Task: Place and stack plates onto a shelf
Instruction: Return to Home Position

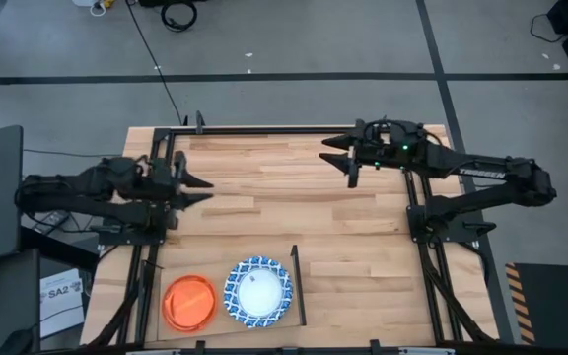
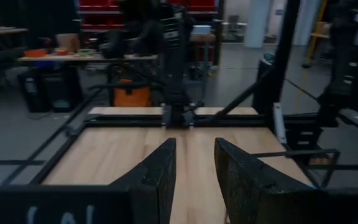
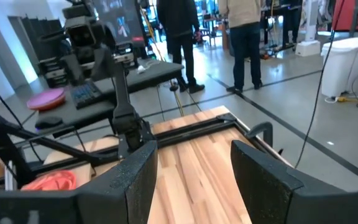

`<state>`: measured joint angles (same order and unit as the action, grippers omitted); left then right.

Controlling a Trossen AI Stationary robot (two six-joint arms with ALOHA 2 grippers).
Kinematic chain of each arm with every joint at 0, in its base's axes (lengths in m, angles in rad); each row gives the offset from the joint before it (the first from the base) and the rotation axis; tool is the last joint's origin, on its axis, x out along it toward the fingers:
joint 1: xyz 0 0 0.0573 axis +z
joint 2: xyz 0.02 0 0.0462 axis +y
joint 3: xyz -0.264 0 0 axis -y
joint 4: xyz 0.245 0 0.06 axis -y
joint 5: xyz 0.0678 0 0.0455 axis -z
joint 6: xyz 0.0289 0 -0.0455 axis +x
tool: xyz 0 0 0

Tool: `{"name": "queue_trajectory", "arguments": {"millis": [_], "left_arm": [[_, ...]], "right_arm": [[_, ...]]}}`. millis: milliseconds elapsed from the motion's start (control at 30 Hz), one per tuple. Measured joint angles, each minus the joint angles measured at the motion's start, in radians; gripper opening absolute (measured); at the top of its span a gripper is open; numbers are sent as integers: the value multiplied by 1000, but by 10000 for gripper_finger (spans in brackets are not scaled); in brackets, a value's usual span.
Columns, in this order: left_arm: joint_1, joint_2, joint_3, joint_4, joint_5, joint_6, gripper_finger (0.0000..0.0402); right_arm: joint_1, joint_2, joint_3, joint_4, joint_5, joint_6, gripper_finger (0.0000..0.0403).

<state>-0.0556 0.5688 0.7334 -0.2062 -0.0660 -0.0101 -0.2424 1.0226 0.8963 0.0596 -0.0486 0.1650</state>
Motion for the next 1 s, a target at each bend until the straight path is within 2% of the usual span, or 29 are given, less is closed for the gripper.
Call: {"name": "queue_trajectory", "arguments": {"millis": [200,400,700,1000], "left_arm": [[-31,-146,-20,-117,-104,0,117],[-44,-274,-121,-118,-118,-4,117],[-44,-399,-278,-29,-117,-4,117],[-44,-483,-460,128,-115,5,117]], "right_arm": [[0,-115,0,-155,-1,0,210],[0,-238,0,-279,-5,-7,210],[0,-387,0,-429,-8,-35,210],[0,-505,-106,-429,-90,-56,210]]}}
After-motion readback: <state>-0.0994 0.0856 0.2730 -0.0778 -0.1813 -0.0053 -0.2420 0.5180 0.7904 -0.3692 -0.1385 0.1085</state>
